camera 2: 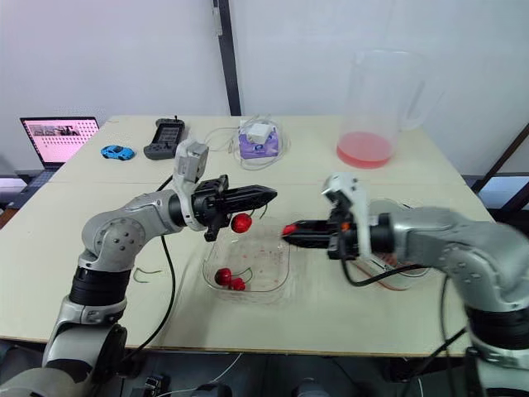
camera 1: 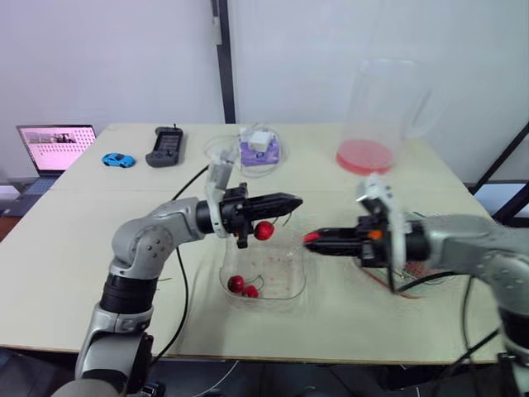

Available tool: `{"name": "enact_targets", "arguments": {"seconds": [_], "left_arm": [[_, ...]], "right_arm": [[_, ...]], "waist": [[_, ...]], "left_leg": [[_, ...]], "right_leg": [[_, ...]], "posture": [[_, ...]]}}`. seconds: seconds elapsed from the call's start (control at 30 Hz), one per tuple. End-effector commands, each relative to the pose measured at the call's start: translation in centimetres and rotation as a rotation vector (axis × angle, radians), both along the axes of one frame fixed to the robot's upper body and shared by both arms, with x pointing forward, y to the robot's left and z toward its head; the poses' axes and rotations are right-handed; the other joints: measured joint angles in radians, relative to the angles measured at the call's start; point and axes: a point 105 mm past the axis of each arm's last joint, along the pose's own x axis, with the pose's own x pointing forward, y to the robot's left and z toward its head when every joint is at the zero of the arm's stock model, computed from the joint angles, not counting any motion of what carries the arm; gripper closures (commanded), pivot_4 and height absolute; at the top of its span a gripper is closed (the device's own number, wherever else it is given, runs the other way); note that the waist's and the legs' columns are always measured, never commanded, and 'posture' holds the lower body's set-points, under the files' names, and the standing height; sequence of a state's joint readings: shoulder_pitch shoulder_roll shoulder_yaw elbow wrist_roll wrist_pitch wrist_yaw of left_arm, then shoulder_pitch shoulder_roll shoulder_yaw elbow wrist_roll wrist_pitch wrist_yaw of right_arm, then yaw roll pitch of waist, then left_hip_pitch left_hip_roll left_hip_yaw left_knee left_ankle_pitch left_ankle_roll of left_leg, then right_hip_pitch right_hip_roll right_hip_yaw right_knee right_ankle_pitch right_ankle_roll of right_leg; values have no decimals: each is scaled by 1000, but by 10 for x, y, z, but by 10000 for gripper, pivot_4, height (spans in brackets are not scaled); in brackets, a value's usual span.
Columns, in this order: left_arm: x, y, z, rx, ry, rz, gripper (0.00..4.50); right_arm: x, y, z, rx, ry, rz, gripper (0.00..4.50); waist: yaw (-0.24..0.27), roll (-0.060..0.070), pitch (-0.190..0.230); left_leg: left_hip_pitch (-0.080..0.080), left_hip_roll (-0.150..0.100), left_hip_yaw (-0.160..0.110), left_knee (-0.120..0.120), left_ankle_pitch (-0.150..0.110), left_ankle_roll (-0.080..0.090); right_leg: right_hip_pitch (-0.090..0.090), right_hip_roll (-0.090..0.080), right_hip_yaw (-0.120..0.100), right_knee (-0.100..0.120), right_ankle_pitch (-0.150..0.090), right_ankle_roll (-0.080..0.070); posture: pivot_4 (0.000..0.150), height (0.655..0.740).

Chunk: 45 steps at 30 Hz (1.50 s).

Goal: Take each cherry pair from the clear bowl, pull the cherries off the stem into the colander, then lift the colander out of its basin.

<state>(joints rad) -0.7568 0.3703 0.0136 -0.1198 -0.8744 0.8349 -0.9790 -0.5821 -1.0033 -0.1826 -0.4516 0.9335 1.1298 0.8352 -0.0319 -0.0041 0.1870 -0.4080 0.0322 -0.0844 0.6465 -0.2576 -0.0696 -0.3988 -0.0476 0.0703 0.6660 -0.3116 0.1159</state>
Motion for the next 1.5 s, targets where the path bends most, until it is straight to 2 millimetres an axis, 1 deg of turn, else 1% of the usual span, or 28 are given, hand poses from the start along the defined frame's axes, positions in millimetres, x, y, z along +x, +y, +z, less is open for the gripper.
{"name": "enact_targets", "arguments": {"seconds": [0.03,0.07,0.13,0.2,0.33,0.4,0.5,0.63,0.7,0.8,0.83,0.87,0.9,0.93,0.97,1.0,1.03,1.07,1.13,1.2,1.23,1.3,1.37,1.5], "left_arm": [[-2,1,6,-16,-54,7,45000],[-1,1,5,-17,-57,11,45000],[-1,1,4,-20,-59,12,45000],[-1,0,4,-22,-62,11,45000],[-1,0,3,-17,-70,15,45000],[-1,1,2,-18,-71,21,45000],[-1,2,1,-17,-70,24,45000],[-1,1,1,-19,-70,23,45000],[-1,1,2,-22,-75,27,45000],[1,2,5,-33,-80,38,45000],[2,2,6,-36,-80,41,45000],[2,2,7,-42,-78,42,45000],[1,2,7,-46,-76,43,45000],[1,2,8,-51,-73,43,45000],[1,1,9,-60,-70,42,45000],[1,1,9,-65,-68,41,45000],[1,0,10,-69,-67,40,45000],[0,0,10,-71,-66,39,45000],[0,0,13,-87,-59,32,45000],[-1,0,18,-119,-44,26,45000],[0,1,20,-132,-38,26,45000],[0,0,21,-139,-35,26,45000],[-3,0,22,-136,-35,19,45000],[-6,-2,17,-123,-26,14,45000]], "right_arm": [[23,-54,13,-162,-122,-198,40703],[30,-69,9,-233,-131,-249,40703],[38,-92,-1,-338,-140,-309,40703],[43,-110,-14,-420,-138,-342,40703],[48,-132,-35,-503,-109,-382,40703],[53,-137,-40,-497,-118,-412,40703],[60,-140,-42,-478,-146,-437,28921],[63,-135,-40,-450,-152,-426,9135],[59,-131,-37,-441,-138,-399,296],[52,-125,-25,-416,-131,-367,296],[50,-121,-20,-394,-132,-356,296],[46,-105,-8,-305,-123,-316,296],[41,-93,0,-245,-113,-282,296],[34,-77,8,-172,-102,-224,296],[23,-46,21,-62,-100,-104,296],[12,-23,29,5,-97,-8,296],[4,-5,34,49,-98,62,296],[-1,5,36,71,-97,93,296],[-4,25,31,94,-88,132,296],[-7,43,25,125,-68,165,296],[-8,48,22,134,-62,169,296],[-9,54,17,143,-53,171,296],[-7,67,10,202,-30,176,296],[-5,81,8,285,-11,182,296]], "waist": [[0,0,0],[0,0,0],[-3,0,0],[-10,0,0],[-11,1,0],[-11,1,0],[-11,1,0],[-9,1,1],[-9,1,1],[-8,1,1],[-7,1,1],[-8,1,1],[-10,1,1],[-12,2,1],[-14,2,1],[-15,2,1],[-16,2,1],[-12,2,1],[-5,0,1],[3,-1,1],[8,-1,1],[18,-1,1],[18,-1,1],[11,0,1]], "left_leg": [[0,0,0,0,0,0],[0,0,0,0,0,0],[0,0,1,0,0,1],[0,0,1,0,0,1],[1,0,1,0,0,0],[1,0,1,0,0,0],[1,0,1,0,0,0],[0,0,1,0,0,-1],[0,0,1,0,0,-1],[0,0,1,0,0,-1],[0,0,1,0,0,-1],[0,0,1,0,0,0],[0,0,1,0,0,0],[0,0,1,0,0,0],[1,0,1,0,0,0],[1,1,1,0,0,0],[1,1,1,0,0,0],[2,1,1,-1,0,0],[1,1,-1,0,0,0],[0,0,-2,1,0,0],[0,-1,-1,1,0,0],[-1,-1,0,1,0,0],[-1,-1,0,1,0,0],[-1,0,0,0,0,0]], "right_leg": [[0,0,0,0,0,0],[0,0,0,0,0,0],[0,0,0,0,0,0],[0,0,1,0,0,0],[-1,0,1,0,0,0],[-1,0,1,0,0,0],[0,0,1,0,0,0],[0,0,1,0,0,0],[0,0,1,0,0,0],[0,0,1,0,0,0],[0,0,1,0,0,0],[0,0,1,0,0,0],[0,0,1,0,0,0],[0,0,1,1,0,0],[0,0,1,1,0,0],[0,1,1,1,0,0],[0,1,1,1,0,0],[0,2,1,2,0,0],[0,2,-1,1,0,0],[2,0,-2,0,0,0],[2,-2,-1,-1,0,0],[1,-2,-1,-1,0,1],[1,-2,-1,-1,0,1],[-1,-1,-1,0,0,1]], "posture": [[1500,7332],[1500,7332],[1500,7332],[1500,7332],[1500,7332],[1500,7332],[1500,7332],[1500,7332],[1500,7332],[1500,7332],[1500,7332],[1500,7332],[1500,7332],[1500,7332],[1500,7332],[1500,7332],[1500,7332],[1500,7332],[1500,7332],[1500,7332],[1500,7332],[1500,7332],[1500,7332],[1500,7332]]}}
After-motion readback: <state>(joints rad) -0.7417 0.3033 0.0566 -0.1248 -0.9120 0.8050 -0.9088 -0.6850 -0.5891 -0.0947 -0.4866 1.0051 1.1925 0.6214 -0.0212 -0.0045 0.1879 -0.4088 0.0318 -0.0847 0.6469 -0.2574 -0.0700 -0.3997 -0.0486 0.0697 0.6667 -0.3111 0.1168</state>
